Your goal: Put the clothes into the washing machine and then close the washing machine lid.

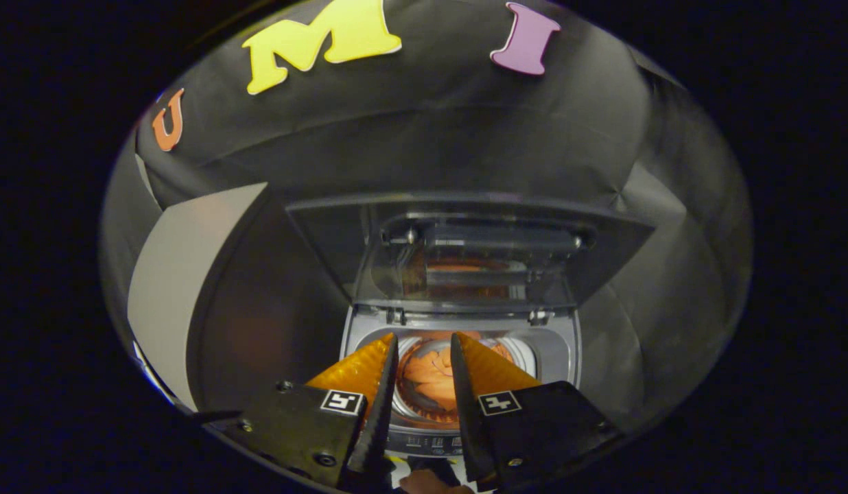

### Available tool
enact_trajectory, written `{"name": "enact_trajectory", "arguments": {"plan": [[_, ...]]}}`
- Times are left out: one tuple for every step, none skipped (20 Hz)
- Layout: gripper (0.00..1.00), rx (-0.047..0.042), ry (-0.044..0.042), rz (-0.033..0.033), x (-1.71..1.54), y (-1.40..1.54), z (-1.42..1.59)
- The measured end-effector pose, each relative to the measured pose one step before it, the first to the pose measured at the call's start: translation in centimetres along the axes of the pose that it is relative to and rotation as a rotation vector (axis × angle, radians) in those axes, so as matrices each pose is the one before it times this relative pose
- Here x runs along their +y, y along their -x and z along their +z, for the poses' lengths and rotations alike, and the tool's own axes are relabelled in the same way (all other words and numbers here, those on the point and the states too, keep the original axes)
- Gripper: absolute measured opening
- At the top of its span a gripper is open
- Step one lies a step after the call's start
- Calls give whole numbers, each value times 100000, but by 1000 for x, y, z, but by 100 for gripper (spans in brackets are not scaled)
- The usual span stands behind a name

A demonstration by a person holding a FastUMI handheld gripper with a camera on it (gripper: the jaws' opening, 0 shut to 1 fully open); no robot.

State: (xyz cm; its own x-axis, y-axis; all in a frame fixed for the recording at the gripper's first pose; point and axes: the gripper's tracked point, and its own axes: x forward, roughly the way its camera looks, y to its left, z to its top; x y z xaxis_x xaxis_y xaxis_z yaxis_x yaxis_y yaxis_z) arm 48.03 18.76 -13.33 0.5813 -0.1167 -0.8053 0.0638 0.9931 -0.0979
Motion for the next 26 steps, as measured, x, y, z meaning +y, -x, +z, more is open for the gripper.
{"name": "enact_trajectory", "arguments": {"plan": [[48,-2673,1348,548,-34,461,1216],[48,-3642,1653,2865,461,454,1221],[48,-2917,1313,1980,130,332,1357],[54,-1480,332,380,-309,172,841],[60,-1620,-412,386,-223,-91,1105],[66,-1253,-563,-497,-131,340,868],[66,-1055,-232,-321,-282,-38,1119],[66,-1137,-63,-370,-401,24,1084],[66,-1236,760,-327,-86,-62,1126],[66,-1718,1053,-470,-247,-8,859],[66,-1294,1311,-566,-123,-87,965],[66,-1295,887,-392,-190,-30,870],[66,-570,584,-483,-130,-376,924],[66,-423,725,-322,-116,-133,545],[66,-270,430,-1123,-398,-437,577],[66,-217,-8,-526,-204,-436,552],[66,364,-336,309,-25,-484,324],[66,681,5,137,-128,-348,22],[66,301,-176,-616,-302,-502,174],[66,595,-339,-1003,-282,-620,129],[66,781,-616,-587,-255,-611,-3],[66,1211,-862,-375,-164,-633,-109],[66,1446,-900,0,-233,-618,-236],[66,1743,-630,258,-125,-642,-205],[66,1912,-715,211,-118,-547,-321],[66,1057,-855,572,2,-384,-381]]}}
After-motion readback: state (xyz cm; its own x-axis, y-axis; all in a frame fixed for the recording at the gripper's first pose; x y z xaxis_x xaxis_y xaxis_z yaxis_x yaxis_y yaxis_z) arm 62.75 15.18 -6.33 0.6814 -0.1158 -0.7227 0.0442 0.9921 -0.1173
